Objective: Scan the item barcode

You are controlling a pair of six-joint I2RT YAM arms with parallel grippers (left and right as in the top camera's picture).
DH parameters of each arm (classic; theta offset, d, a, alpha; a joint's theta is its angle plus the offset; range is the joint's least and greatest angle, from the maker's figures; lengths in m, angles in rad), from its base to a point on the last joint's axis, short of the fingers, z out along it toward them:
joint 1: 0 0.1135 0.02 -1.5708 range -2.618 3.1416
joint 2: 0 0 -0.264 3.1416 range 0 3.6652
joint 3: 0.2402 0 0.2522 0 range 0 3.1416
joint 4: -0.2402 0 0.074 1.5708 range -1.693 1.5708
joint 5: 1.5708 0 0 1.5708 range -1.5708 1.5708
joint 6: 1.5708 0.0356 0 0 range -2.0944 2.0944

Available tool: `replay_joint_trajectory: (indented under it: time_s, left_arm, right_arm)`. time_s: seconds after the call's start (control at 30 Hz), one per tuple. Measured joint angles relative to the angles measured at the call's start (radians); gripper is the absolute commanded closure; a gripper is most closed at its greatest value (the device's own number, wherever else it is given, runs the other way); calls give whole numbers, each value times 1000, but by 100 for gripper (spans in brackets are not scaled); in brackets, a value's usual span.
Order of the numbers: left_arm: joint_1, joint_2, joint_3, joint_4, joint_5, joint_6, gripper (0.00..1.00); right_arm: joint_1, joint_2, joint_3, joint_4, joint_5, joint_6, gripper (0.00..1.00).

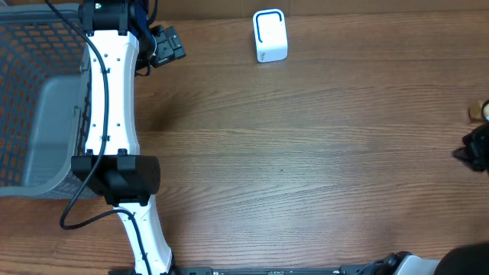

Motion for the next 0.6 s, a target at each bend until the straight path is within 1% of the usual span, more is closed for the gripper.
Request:
replay_joint_trajectory:
  time_s: [0.03,0.1,0.13,0.17,0.3,0.37,0.5,0.6]
  left_arm:
    - [0,0,0,1,0,0,0]
    - [0,0,0,0,0,0,0]
    - [0,0,0,1,0,0,0]
    - [0,0,0,1,0,0,0]
    - [0,0,0,1,0,0,0]
    - [0,0,0,1,0,0,0]
    - [0,0,0,0,0,0,0]
    - [0,0,0,0,0,0,0]
  right_arm:
    - [14,-30,0,-19,-14,-25,92]
    - [54,-116,-16,-49,-36,-79,53]
    - [73,-165,-31,-64,-45,-92,33]
    - [89,-209,-47,-76,-47,-104,0]
    - [164,-443,-125,-131,-59,-138,0]
    - [172,-524,-135,-152,-74,-142,0]
    - [172,-594,-137,-153,-89,-146,0]
    - [172,-602,-138,-152,-89,-146,0]
